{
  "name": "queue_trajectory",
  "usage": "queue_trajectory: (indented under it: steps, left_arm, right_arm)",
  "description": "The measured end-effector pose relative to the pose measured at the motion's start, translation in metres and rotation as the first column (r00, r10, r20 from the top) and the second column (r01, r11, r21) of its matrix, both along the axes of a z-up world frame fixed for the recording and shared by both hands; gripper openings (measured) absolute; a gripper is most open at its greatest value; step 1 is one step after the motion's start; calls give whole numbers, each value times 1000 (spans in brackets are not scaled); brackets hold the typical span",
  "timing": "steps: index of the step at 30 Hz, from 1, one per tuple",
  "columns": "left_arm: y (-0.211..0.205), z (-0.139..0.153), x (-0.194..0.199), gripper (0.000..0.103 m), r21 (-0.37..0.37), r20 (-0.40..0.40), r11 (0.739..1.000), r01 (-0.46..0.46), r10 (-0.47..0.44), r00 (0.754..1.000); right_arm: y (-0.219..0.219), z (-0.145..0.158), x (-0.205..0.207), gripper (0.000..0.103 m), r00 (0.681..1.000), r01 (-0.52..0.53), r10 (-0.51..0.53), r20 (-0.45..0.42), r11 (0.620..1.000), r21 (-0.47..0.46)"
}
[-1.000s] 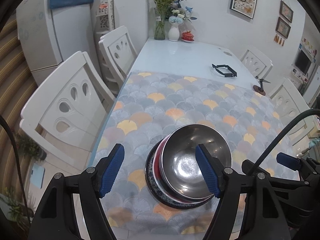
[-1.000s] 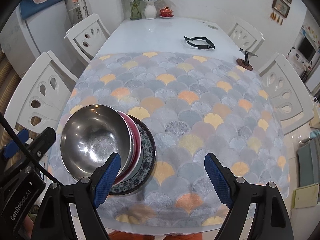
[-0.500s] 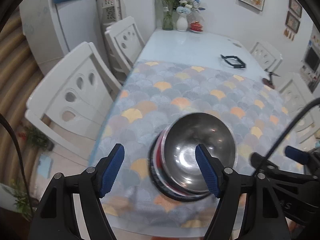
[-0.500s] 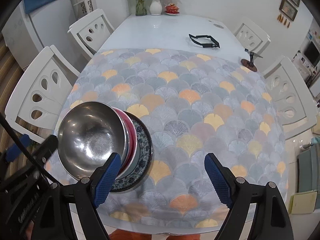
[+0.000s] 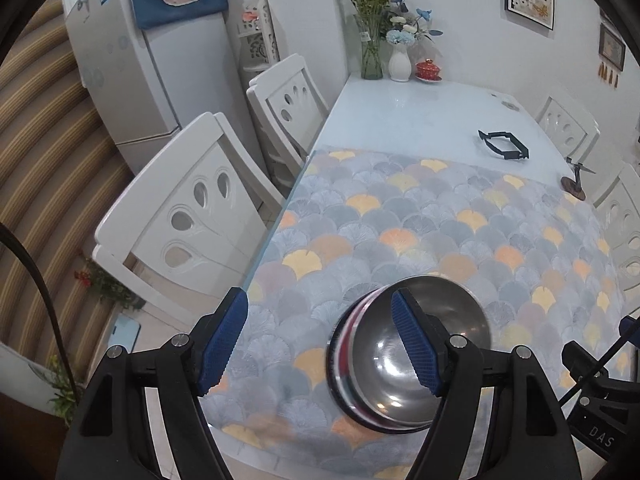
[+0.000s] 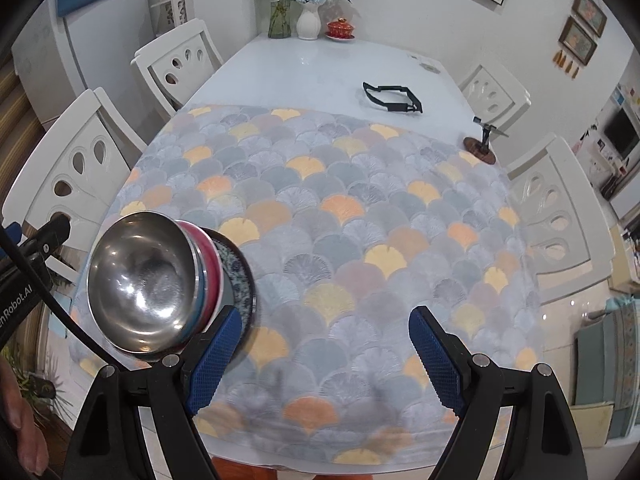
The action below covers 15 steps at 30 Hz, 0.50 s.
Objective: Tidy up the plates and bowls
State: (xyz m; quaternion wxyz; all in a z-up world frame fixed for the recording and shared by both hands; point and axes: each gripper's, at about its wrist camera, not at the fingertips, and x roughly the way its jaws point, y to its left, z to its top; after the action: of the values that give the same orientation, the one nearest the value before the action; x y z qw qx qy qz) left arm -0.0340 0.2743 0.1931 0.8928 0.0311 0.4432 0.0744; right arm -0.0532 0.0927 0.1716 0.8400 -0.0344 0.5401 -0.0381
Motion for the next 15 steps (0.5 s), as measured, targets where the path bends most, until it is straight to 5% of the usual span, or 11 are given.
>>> queue_trajectory:
  steps: [15]
  left_arm:
    - [-57, 17, -8, 73, 41, 10, 999, 11, -11, 1000]
  right_arm:
    - [-45, 9, -4, 84, 1000, -22, 21, 13, 998, 59]
